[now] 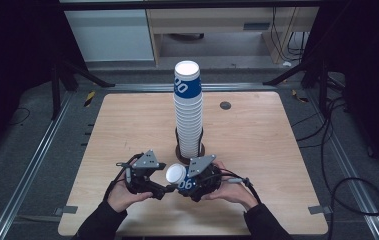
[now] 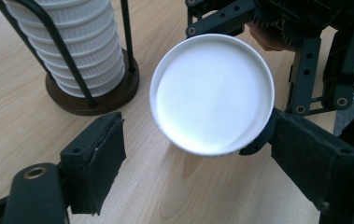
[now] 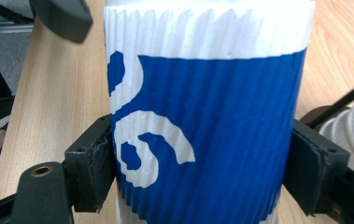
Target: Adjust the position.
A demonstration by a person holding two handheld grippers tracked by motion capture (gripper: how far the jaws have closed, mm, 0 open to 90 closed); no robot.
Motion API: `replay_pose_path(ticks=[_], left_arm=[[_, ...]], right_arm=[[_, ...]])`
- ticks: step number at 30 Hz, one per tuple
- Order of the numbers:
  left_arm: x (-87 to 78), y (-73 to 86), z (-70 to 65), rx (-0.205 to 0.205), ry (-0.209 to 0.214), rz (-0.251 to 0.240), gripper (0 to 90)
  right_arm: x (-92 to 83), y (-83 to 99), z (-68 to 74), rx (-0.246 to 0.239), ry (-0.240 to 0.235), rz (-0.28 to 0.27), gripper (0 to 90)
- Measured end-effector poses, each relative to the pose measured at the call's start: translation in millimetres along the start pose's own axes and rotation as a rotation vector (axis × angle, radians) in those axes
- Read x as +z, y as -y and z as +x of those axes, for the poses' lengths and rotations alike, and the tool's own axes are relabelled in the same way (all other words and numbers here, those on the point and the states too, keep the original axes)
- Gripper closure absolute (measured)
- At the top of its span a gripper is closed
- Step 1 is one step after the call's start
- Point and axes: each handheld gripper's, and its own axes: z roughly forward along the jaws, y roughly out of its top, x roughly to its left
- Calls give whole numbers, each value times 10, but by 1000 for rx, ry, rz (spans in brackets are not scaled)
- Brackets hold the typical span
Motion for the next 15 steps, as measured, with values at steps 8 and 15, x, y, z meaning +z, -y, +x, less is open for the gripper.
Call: replay_pose_path(ticks=[8, 15], left_arm=[[75, 4, -33, 15, 25, 31, 179], [111, 11, -43, 25, 40, 56, 206]], right_arm=[[70, -28, 51, -36, -15, 13, 215], [98, -52, 95, -63, -25, 11, 215]])
